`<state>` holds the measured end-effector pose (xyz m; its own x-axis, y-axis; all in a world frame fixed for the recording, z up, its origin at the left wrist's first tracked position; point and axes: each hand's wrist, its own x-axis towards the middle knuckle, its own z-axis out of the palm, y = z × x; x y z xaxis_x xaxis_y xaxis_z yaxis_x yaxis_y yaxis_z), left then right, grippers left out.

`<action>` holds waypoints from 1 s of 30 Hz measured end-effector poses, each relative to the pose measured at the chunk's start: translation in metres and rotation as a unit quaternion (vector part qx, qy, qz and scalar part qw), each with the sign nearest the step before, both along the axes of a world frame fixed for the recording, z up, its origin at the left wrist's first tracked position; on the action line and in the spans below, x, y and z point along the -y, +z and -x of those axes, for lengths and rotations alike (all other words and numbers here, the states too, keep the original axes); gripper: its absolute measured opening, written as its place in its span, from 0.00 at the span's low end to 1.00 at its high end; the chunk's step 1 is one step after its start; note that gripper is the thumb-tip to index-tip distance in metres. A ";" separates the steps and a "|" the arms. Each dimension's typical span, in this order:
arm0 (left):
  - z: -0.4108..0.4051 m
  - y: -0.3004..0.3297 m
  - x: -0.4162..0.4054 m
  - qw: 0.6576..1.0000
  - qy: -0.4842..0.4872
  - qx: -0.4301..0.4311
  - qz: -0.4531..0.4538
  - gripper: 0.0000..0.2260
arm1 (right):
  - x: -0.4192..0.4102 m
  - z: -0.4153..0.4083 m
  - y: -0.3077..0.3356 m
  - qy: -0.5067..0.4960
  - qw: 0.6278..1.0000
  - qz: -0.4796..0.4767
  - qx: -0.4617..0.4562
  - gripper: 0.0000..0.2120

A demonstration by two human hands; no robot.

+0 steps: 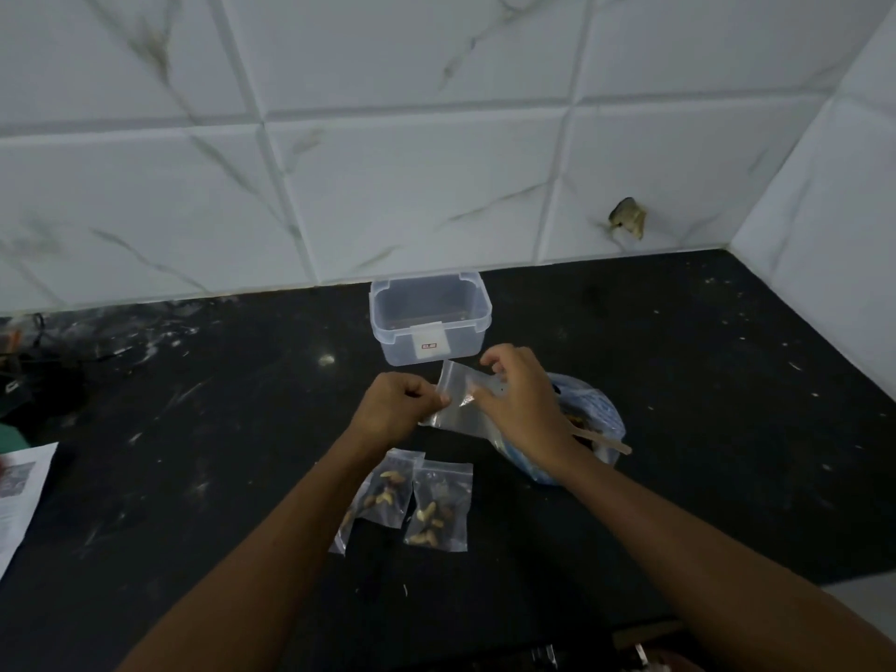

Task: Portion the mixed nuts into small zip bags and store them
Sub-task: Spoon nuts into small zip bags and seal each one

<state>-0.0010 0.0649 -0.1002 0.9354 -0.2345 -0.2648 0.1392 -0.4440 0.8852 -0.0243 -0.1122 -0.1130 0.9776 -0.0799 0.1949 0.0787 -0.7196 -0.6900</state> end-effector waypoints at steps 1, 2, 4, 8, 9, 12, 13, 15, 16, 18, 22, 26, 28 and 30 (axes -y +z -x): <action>0.001 0.001 0.002 1.000 0.004 -0.001 0.005 0.07 | 0.000 0.003 0.001 -0.033 0.998 0.035 0.046 0.09; 0.001 0.002 0.004 1.000 0.006 -0.002 0.009 0.07 | -0.002 0.005 0.003 -0.055 0.993 0.069 0.080 0.06; 0.002 0.004 0.007 1.000 0.011 -0.005 0.018 0.07 | -0.004 0.006 0.007 -0.059 0.990 0.087 0.096 0.03; 0.003 0.008 0.014 0.999 -0.016 0.029 0.007 0.08 | -0.009 0.007 0.025 0.028 0.982 -0.144 -0.122 0.09; 0.004 0.008 0.016 0.999 -0.027 0.039 0.001 0.08 | -0.011 0.008 0.027 0.039 0.965 -0.201 -0.166 0.09; 0.004 0.004 0.017 0.997 -0.051 0.051 0.000 0.08 | -0.010 0.008 0.027 0.043 0.947 -0.246 -0.201 0.10; 0.004 0.002 0.017 0.997 -0.055 0.050 0.006 0.07 | -0.009 0.008 0.027 0.044 0.945 -0.247 -0.208 0.11; 0.004 0.000 0.015 0.997 -0.062 0.045 0.019 0.06 | -0.008 0.008 0.026 0.049 0.943 -0.245 -0.218 0.12; 0.005 -0.001 0.014 0.997 -0.067 0.044 0.020 0.05 | -0.008 0.008 0.027 0.052 0.943 -0.243 -0.223 0.12; 0.007 -0.001 0.013 0.996 -0.073 0.042 0.022 0.04 | -0.007 0.008 0.026 0.056 0.939 -0.249 -0.231 0.12; 0.007 0.000 0.009 0.995 -0.094 0.002 0.044 0.08 | -0.004 0.009 0.023 0.055 0.932 -0.260 -0.245 0.09; 0.007 0.000 0.010 0.994 -0.097 -0.008 0.041 0.08 | 0.000 0.009 0.022 0.066 0.936 -0.242 -0.247 0.09; 0.007 -0.001 0.013 0.995 -0.094 0.002 0.038 0.05 | 0.002 0.008 0.021 0.065 0.938 -0.241 -0.242 0.08; 0.009 -0.002 0.016 0.995 -0.091 0.008 0.045 0.04 | 0.004 0.006 0.020 0.063 0.938 -0.239 -0.244 0.08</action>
<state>-0.0096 0.0485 -0.1026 0.8792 -0.4219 -0.2215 0.0504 -0.3798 0.9237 -0.0307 -0.1157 -0.0927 0.9485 0.0789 -0.3067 -0.2663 -0.3257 -0.9072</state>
